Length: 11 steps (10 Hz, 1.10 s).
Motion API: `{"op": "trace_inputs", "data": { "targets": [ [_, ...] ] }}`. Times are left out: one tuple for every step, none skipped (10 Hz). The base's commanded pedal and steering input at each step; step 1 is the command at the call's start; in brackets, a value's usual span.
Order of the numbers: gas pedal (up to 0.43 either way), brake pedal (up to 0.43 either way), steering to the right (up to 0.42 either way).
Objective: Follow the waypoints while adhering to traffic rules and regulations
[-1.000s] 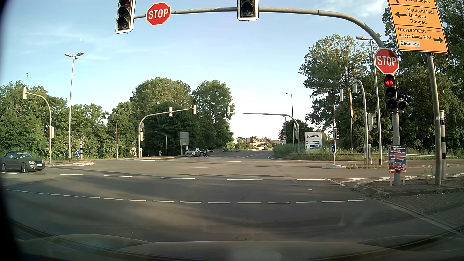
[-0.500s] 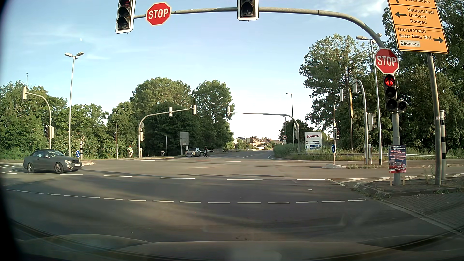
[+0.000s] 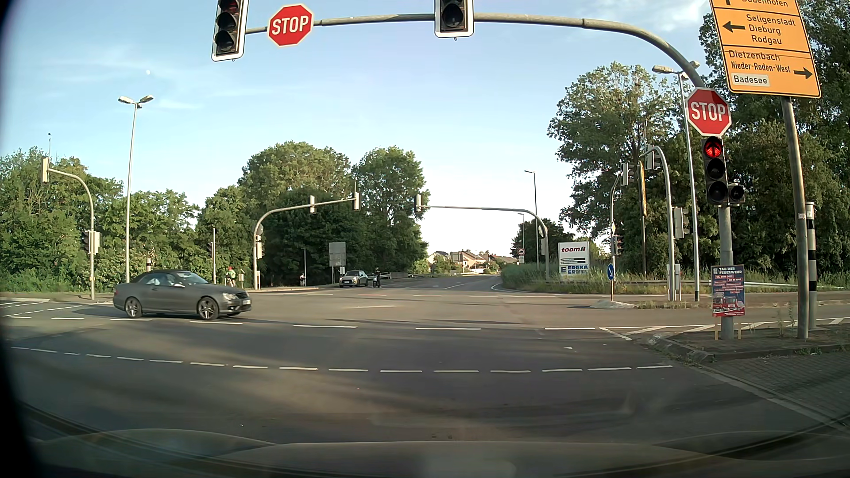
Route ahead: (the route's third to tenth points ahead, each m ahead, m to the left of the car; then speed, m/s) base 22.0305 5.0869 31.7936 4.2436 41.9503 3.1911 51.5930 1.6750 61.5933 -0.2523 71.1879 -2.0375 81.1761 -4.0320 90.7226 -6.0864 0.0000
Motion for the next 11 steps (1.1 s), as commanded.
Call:
{"op": "trace_inputs", "data": {
  "targets": [
    [0.0,0.305,0.006],
    [0.0,0.305,0.006],
    [0.0,0.305,0.006],
    [0.0,0.305,0.006],
    [0.0,0.305,0.006],
    [0.0,0.305,0.006],
    [0.0,0.305,0.006],
    [0.0,0.305,0.006],
    [0.0,0.305,0.006],
    [0.0,0.305,0.006],
    [0.0,0.305,0.006]
  ]
}}
